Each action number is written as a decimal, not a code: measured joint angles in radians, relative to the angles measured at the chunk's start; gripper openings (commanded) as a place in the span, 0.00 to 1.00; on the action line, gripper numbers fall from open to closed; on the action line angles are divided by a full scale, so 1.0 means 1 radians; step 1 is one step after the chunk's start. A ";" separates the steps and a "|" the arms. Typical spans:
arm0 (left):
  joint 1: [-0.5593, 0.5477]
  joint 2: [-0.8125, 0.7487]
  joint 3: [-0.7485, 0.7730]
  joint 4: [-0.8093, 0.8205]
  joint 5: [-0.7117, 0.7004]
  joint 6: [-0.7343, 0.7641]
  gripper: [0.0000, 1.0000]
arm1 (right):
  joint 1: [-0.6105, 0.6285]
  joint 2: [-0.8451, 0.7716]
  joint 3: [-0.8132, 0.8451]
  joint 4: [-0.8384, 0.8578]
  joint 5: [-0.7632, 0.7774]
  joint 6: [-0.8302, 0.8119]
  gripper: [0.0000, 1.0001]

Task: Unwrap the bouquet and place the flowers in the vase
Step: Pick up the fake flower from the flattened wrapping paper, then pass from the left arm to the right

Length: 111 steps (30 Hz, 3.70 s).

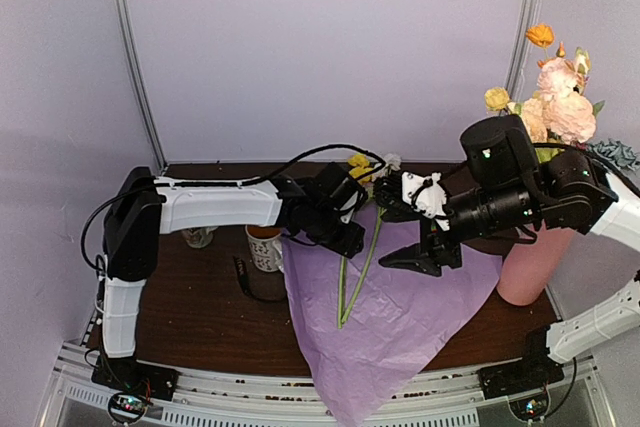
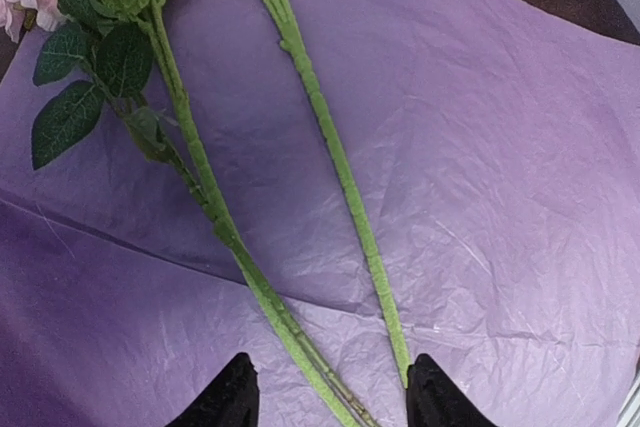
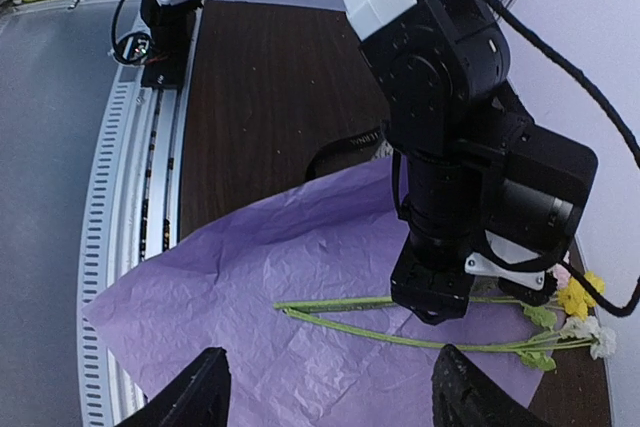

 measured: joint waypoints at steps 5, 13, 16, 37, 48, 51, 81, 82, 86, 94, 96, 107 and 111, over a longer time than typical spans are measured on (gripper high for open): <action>0.024 0.061 0.026 -0.024 0.000 -0.041 0.46 | -0.002 -0.090 -0.173 0.037 0.143 -0.061 0.72; 0.051 0.162 0.137 -0.089 -0.007 -0.106 0.30 | -0.096 -0.152 -0.336 0.103 0.188 -0.081 0.71; 0.068 0.170 0.150 -0.089 -0.014 -0.121 0.29 | -0.142 -0.163 -0.349 0.119 0.170 -0.063 0.71; 0.147 0.360 0.364 -0.055 0.077 -0.183 0.22 | -0.218 -0.189 -0.349 0.171 0.087 -0.016 0.71; 0.147 0.355 0.353 -0.039 0.079 -0.201 0.06 | -0.228 -0.203 -0.358 0.177 0.081 -0.010 0.71; 0.147 0.323 0.299 -0.016 0.081 -0.213 0.06 | -0.228 -0.203 -0.358 0.178 0.080 -0.010 0.71; 0.122 -0.270 -0.220 0.404 0.244 -0.205 0.00 | -0.239 -0.064 -0.081 0.166 0.112 0.091 0.68; 0.116 -0.307 -0.252 0.432 0.245 -0.198 0.00 | -0.241 -0.051 -0.052 0.169 0.111 0.105 0.67; 0.092 -0.449 -0.398 0.589 0.252 -0.177 0.00 | -0.243 0.026 0.085 0.161 0.083 0.180 0.66; 0.034 -0.594 -0.599 0.804 0.232 -0.129 0.00 | -0.245 0.157 0.248 0.161 0.024 0.322 0.71; 0.014 -0.618 -0.616 0.812 0.223 -0.111 0.00 | -0.245 0.192 0.288 0.156 0.007 0.346 0.71; -0.041 -0.710 -0.676 0.880 0.180 -0.057 0.00 | -0.245 0.268 0.360 0.153 -0.083 0.432 0.64; -0.048 -0.711 -0.690 0.911 0.179 -0.054 0.00 | -0.245 0.270 0.360 0.154 -0.095 0.448 0.62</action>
